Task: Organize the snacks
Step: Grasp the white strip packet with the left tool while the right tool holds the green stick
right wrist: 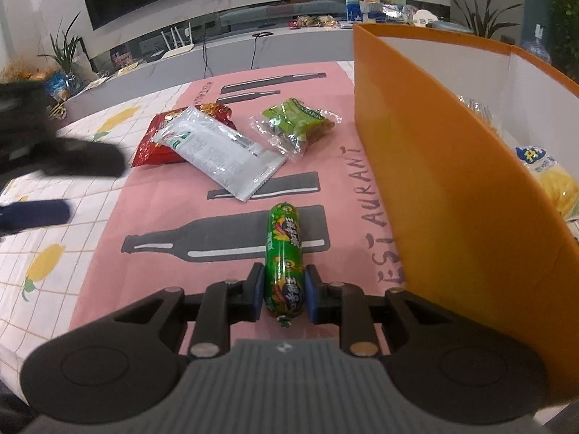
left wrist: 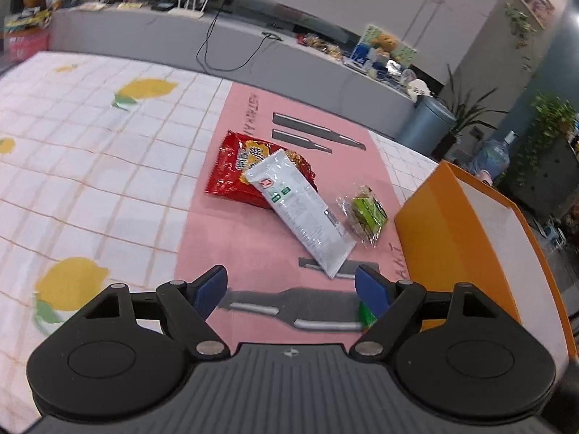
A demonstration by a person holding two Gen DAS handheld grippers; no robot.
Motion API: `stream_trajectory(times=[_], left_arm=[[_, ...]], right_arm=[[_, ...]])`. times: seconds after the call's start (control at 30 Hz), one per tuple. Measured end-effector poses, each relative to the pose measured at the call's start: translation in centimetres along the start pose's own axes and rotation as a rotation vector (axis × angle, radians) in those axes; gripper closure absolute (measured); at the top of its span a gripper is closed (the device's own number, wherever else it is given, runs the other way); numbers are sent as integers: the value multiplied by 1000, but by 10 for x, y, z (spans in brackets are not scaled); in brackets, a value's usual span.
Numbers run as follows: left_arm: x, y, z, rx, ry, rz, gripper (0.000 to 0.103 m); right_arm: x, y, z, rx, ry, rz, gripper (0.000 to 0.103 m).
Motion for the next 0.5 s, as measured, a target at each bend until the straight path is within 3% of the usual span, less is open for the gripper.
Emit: stream_trajectory(times=[0.13, 0.37, 0.5], left_arm=[[10, -29, 4, 10, 64, -2, 9], [22, -76, 7, -7, 176, -77, 10], [15, -94, 2, -105, 237, -101, 28]], right_arm=[[0, 1, 2, 17, -12, -12, 82], [3, 1, 5, 32, -30, -19, 82], [3, 1, 6, 40, -30, -19, 82]])
Point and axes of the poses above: each gripper's, at about its wrist camera, not at the fingertips, and y roughly against the way its jaws point, z to its right, x to its top, the point moved 2 cm from there along -y, roughly the way its jaws point, and after that the axes turned 1 degree about y, right-handed, at the moved point
